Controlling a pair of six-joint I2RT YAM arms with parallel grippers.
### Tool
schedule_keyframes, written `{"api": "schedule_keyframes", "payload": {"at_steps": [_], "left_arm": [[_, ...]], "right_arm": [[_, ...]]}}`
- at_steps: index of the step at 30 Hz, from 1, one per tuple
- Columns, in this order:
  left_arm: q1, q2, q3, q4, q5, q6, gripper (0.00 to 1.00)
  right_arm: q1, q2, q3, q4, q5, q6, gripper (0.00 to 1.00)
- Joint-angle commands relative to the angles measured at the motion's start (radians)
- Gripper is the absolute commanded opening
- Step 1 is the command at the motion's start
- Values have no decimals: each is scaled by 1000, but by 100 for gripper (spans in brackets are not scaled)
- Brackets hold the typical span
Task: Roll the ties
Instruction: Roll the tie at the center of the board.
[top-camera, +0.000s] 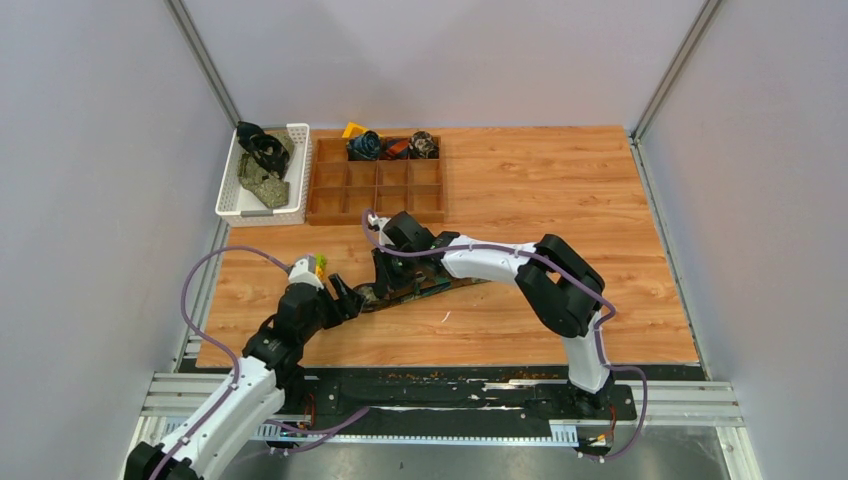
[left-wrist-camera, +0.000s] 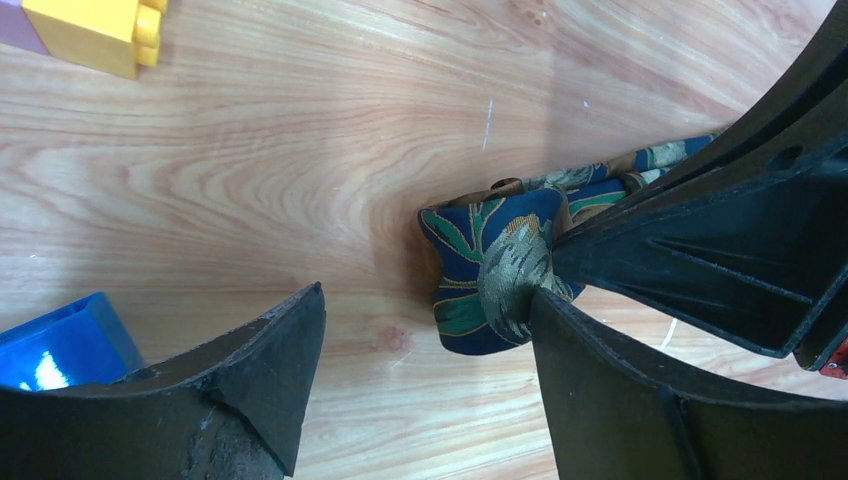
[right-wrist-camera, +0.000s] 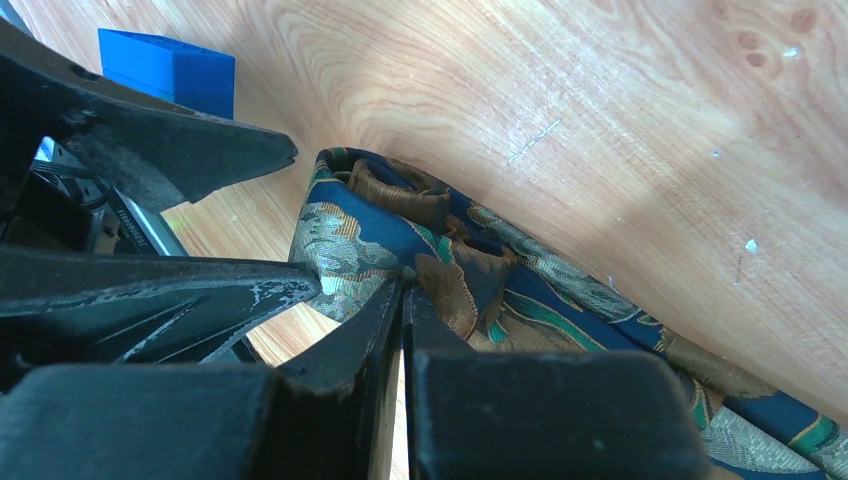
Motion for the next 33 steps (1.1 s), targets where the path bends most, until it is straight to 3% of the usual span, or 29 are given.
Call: {"api": "schedule_keyframes", "payload": {"at_steps": [1,10,19,27,33], "left_arm": [[72,6,-46,195,176,-29,80],[108,34,-93,292,206,-68,76],[110,173,-120,415,230,-62,69],[110,240,-127,502,254,-50,54],[110,286,-86,464,267,27,42]], "right_arm": [[-8,21,-13,31,4,-3,6],[-11,33,-13,35,-4,-4,6],[-16,38,-22,36,-7,-3,6],[-19,37,-32,37,-10,-3,5],[-19,24,-20,28,-24,-14,6]]}}
